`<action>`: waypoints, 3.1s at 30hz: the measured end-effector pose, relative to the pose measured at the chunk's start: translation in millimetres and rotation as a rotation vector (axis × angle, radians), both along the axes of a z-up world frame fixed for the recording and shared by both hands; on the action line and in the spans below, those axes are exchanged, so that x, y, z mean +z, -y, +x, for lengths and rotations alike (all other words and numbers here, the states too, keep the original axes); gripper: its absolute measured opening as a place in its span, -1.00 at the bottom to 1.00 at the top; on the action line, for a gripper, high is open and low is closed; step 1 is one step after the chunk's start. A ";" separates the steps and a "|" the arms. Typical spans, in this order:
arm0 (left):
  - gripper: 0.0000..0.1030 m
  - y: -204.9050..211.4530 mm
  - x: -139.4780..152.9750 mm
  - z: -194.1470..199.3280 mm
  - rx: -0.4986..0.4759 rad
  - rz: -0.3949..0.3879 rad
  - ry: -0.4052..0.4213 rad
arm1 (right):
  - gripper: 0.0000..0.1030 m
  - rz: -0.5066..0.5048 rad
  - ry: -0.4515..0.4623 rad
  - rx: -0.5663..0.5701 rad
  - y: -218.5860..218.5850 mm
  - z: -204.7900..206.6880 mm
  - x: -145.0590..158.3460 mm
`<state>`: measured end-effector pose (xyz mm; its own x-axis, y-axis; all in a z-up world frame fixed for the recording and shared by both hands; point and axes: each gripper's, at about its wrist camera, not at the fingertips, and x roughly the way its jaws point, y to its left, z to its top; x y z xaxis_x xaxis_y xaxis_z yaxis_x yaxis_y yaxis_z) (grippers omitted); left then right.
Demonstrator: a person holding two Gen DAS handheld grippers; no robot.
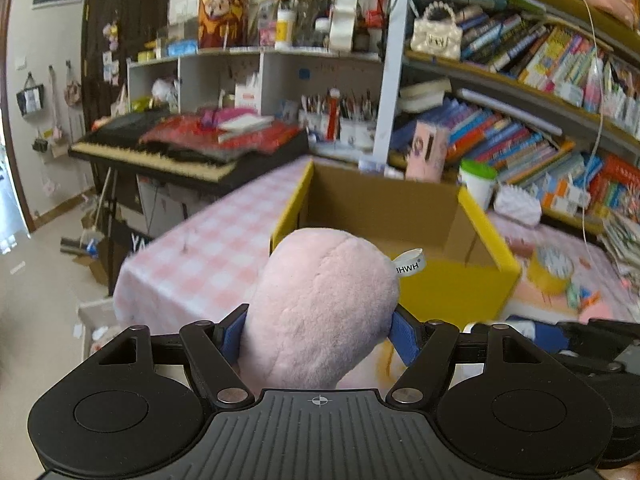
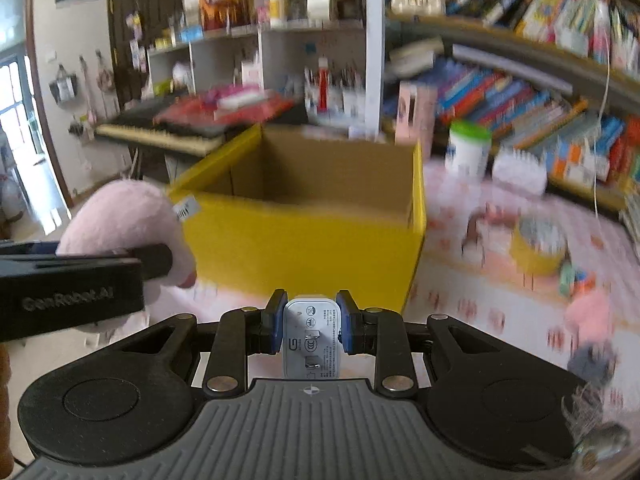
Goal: Organize objects
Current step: 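Carry the pink pig and white plug with both grippers over the yellow box, then lower the pig and plug into the yellow box and open both grippers, then withdraw both grippers from the box and move the right gripper toward the grey toy car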
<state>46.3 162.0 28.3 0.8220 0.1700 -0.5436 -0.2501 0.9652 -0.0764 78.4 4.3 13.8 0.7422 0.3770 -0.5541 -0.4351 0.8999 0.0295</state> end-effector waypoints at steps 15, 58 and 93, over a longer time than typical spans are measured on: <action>0.39 7.6 17.8 74.1 0.088 0.051 0.039 | -0.52 0.060 0.208 0.003 1.8 94.0 33.6; 0.22 42.5 -30.3 165.2 0.081 0.123 -0.104 | -0.52 -0.160 0.074 0.335 -8.3 204.4 -38.6; 0.97 33.2 -8.5 30.6 0.138 0.106 0.057 | 0.73 -0.089 0.046 0.024 -8.2 53.6 -7.7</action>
<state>76.9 128.8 19.8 0.8160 0.3372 -0.4696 -0.3790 0.9254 0.0058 132.0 12.5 6.1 0.7591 0.3459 -0.5515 -0.4558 0.8873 -0.0709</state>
